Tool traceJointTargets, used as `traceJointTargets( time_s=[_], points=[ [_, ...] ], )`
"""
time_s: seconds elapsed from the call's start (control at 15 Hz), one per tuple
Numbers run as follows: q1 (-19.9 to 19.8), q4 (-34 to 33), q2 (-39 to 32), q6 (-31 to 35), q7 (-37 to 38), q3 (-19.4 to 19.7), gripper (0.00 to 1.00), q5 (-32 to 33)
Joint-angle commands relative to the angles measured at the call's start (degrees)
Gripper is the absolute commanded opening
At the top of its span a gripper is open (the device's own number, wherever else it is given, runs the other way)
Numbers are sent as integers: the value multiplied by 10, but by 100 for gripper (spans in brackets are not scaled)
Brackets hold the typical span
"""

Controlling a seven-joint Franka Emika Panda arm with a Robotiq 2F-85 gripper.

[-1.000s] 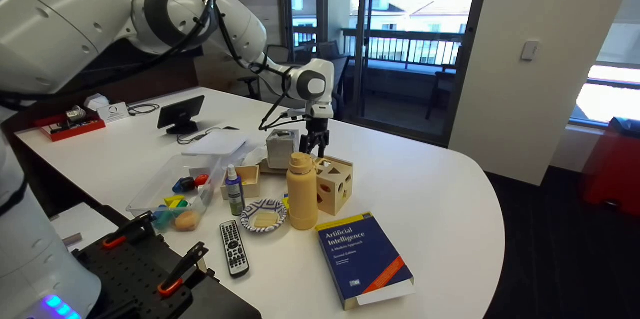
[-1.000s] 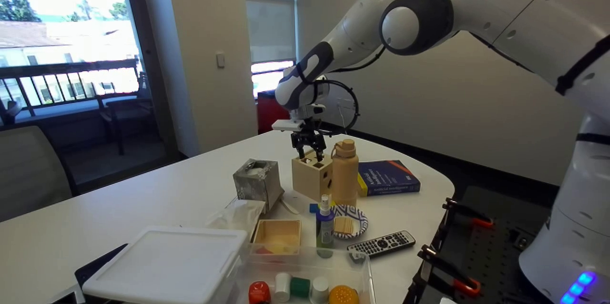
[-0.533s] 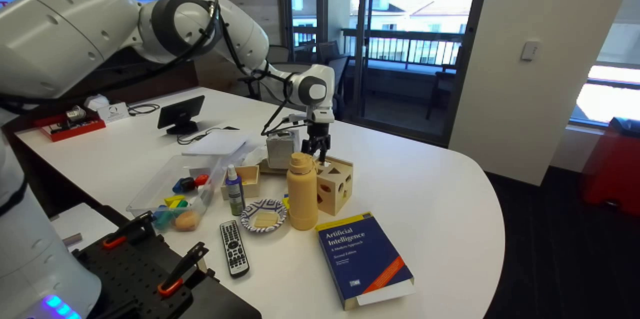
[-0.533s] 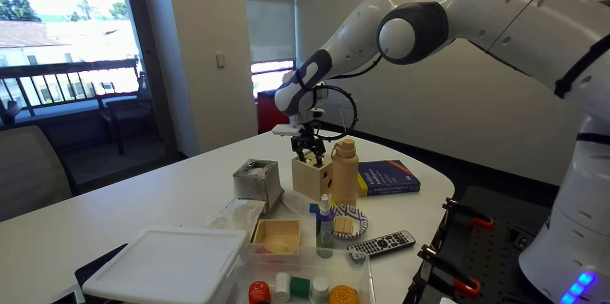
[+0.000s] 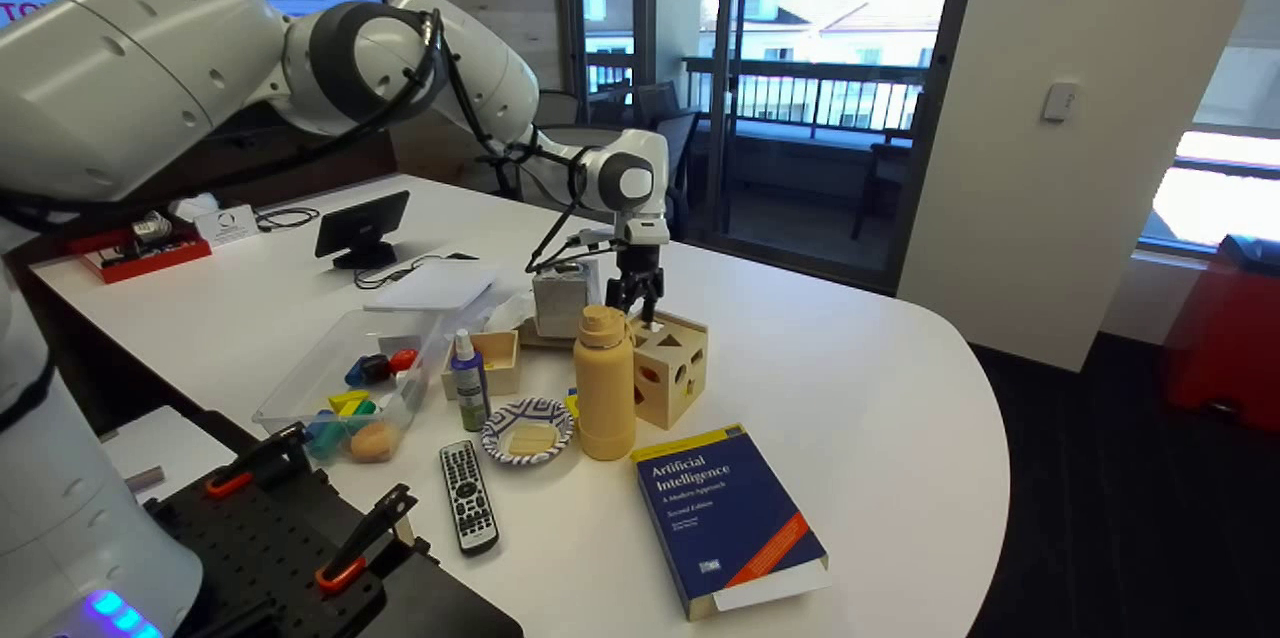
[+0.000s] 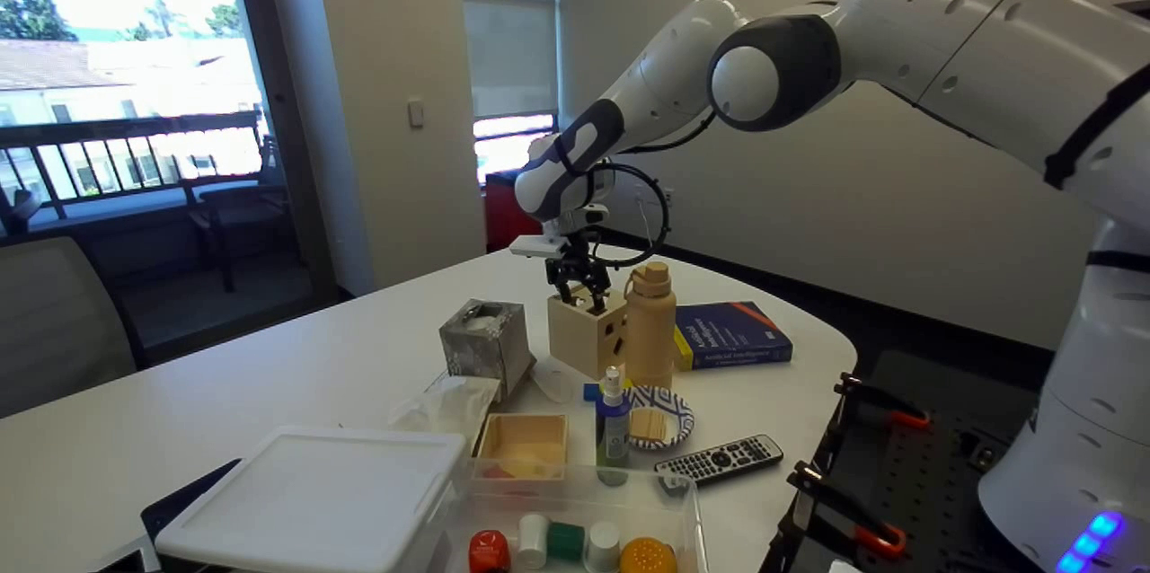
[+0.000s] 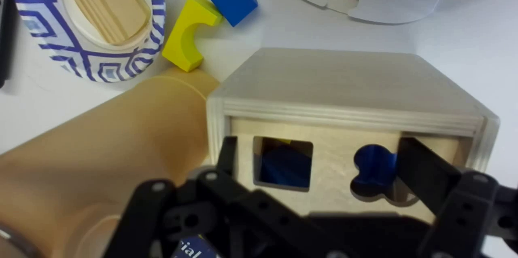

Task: Slide the lid of the shape sorter to the right

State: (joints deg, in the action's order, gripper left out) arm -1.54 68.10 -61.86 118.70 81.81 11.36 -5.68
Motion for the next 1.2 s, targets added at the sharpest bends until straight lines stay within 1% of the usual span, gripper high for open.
traceJointTargets(
  time_s=[0.0, 0.6, 1.13],
  points=[
    [4, -31, -16, -26, 30, 9, 100, 19],
    [-2, -43, -26, -37, 38, 13, 100, 35],
    [-6, -45, -34, -25, 41, 20, 100, 35]
  ],
)
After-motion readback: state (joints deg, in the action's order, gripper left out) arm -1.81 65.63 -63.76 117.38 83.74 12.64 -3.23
